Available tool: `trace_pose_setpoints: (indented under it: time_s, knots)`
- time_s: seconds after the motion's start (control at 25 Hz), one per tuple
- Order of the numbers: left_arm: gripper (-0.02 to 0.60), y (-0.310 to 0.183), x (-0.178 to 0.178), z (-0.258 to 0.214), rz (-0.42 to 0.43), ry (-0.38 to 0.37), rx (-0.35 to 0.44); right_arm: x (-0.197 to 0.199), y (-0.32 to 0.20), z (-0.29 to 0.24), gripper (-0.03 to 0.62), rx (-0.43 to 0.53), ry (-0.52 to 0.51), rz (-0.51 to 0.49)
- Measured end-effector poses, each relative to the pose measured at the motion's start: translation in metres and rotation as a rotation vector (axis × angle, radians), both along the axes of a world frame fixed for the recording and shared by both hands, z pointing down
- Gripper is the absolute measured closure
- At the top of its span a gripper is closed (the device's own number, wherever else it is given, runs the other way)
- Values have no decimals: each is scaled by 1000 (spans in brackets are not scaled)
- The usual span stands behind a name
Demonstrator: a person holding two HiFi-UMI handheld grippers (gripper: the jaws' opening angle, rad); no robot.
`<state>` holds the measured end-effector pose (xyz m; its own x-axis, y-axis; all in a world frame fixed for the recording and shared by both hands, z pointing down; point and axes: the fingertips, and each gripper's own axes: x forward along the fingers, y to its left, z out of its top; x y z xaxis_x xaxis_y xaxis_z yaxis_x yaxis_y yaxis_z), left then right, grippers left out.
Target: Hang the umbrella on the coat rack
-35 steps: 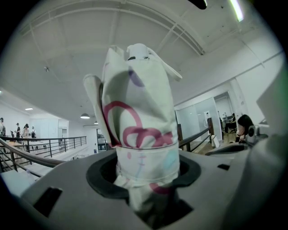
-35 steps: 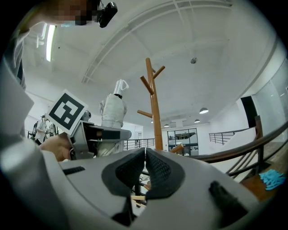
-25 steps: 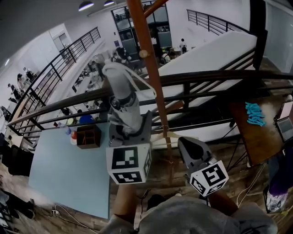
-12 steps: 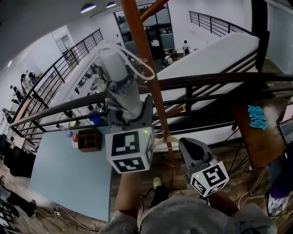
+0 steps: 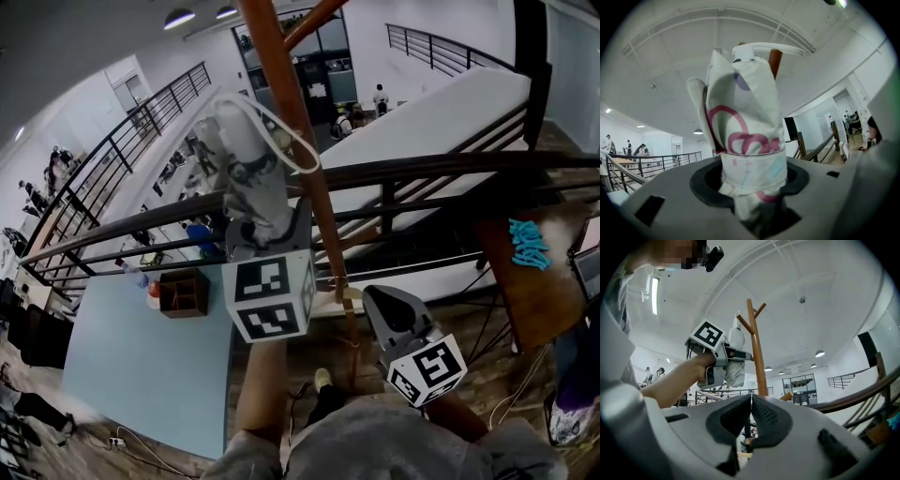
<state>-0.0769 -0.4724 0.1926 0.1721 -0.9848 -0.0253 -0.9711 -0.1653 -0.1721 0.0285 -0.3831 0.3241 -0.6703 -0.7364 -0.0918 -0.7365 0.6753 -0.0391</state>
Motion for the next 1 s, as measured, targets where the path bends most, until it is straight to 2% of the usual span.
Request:
trace_pose_setpoints:
  time_s: [0.6, 1.0]
  knots:
    - [330, -11, -31, 26, -105, -42, -42, -5, -3, 3, 569, -5, 3, -23]
    - [330, -10, -33, 56, -89, -37, -97, -11, -5, 9, 568, -25, 10, -23]
